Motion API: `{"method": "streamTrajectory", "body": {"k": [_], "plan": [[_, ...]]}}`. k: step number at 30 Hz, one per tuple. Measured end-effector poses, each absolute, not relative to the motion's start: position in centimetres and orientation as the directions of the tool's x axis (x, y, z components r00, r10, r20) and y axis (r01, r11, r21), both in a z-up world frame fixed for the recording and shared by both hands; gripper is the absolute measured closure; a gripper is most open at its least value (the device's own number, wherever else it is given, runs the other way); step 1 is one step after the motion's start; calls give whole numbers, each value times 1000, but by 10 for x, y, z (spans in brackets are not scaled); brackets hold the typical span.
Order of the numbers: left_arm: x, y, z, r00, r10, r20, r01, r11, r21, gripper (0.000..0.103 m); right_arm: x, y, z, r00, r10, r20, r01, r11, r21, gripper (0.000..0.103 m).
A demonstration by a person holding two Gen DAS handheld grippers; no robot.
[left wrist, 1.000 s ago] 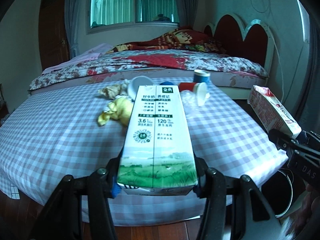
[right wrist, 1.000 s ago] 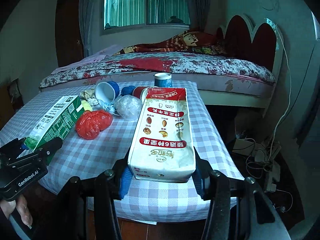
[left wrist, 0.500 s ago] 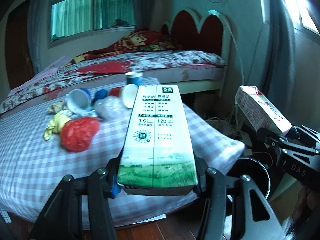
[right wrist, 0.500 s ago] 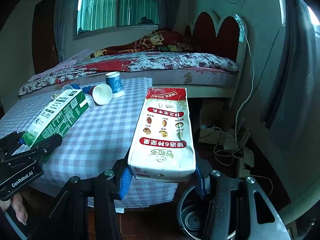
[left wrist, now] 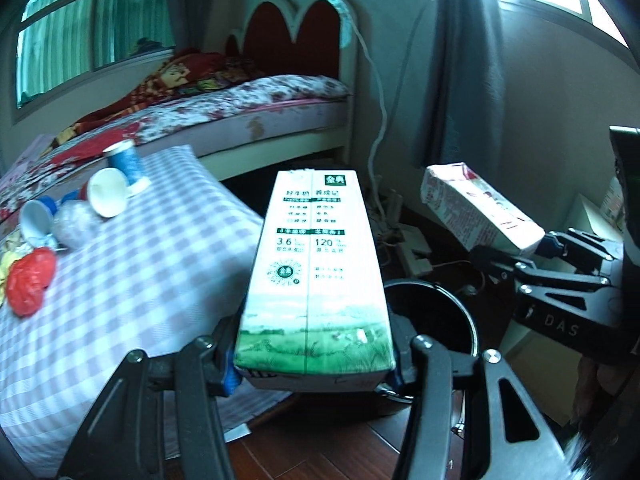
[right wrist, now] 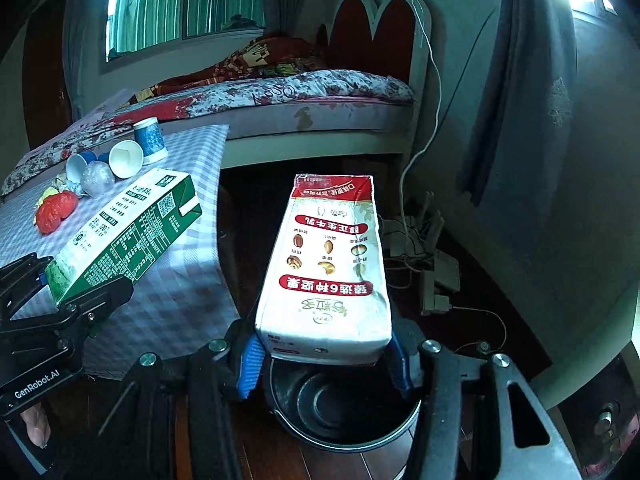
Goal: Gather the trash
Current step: 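Lift the carton with left tool while right tool carries the snack bag toward the bin, then open both tools to drop the carton and snack bag into the bin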
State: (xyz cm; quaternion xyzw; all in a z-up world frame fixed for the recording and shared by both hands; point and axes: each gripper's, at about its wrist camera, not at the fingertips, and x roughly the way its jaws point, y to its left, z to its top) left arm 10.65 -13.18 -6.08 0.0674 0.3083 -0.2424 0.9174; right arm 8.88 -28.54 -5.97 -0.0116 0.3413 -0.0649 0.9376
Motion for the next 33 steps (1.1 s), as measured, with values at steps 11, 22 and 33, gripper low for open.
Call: {"method": "streamTrajectory", "body": {"k": [11, 22, 33], "plan": [[100, -189, -100, 577, -477, -663, 611, 791, -36, 49, 76, -336, -107, 672, -142, -726, 138, 988, -66, 50], [121, -215, -146, 478, -453, -753, 633, 772, -63, 48, 102, -352, -157, 585, -90, -806, 80, 995, -52, 50], [144, -223, -175, 412, -425, -806, 593, 796, -117, 6, 121, -372, -208, 470, -126, -874, 88, 992, -96, 14]]}}
